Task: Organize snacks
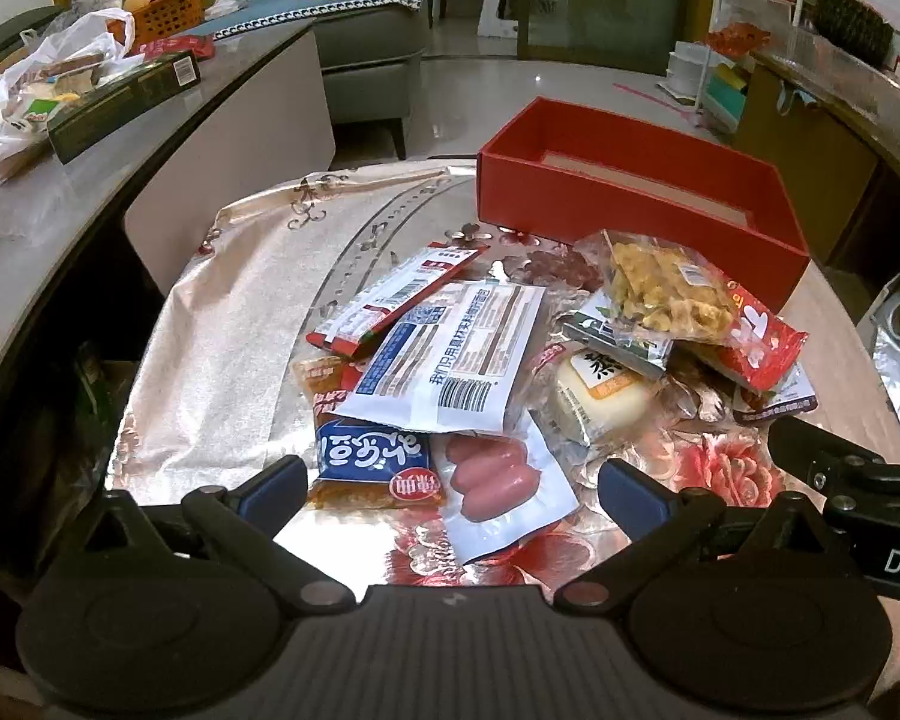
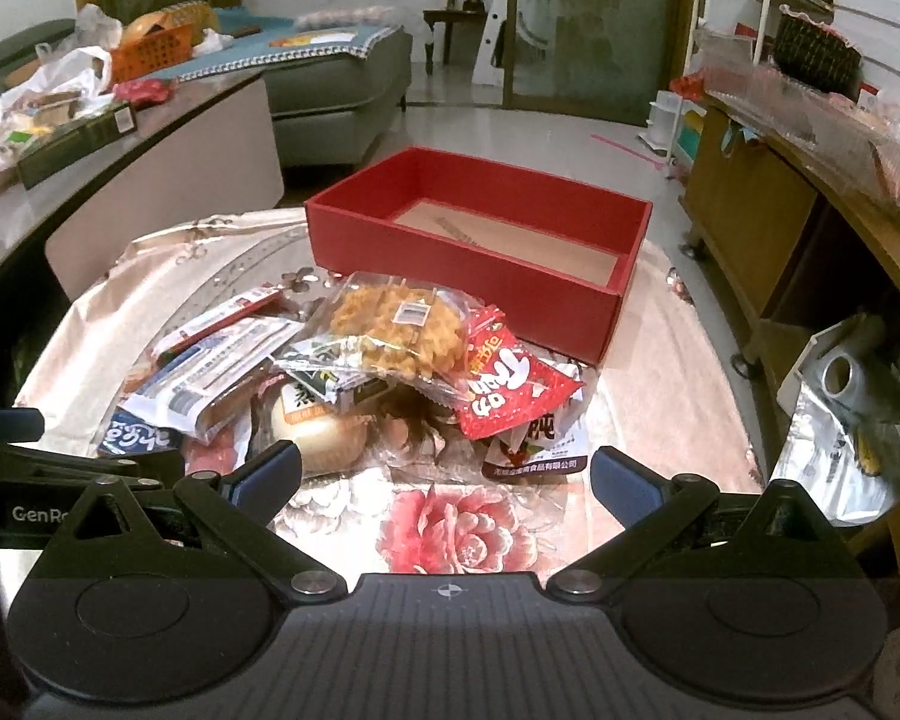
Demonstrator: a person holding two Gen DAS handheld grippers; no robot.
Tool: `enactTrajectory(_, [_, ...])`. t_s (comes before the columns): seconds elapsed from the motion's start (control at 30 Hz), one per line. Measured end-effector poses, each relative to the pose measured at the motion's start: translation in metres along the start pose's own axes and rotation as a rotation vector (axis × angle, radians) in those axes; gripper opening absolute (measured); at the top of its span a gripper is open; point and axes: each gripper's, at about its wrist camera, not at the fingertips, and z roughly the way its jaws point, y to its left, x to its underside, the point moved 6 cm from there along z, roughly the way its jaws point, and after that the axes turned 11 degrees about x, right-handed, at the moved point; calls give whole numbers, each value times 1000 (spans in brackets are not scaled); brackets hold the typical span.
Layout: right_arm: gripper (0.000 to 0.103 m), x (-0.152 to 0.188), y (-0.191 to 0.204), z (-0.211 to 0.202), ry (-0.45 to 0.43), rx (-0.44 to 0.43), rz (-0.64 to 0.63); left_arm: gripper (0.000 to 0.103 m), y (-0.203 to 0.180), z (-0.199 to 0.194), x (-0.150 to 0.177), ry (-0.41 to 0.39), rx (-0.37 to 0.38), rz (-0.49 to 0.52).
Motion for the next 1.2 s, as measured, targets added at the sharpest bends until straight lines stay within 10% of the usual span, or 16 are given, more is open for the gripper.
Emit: enactTrajectory(1.2, [103, 5, 2, 4, 25, 1, -10, 97, -2, 1, 2, 4, -32, 36])
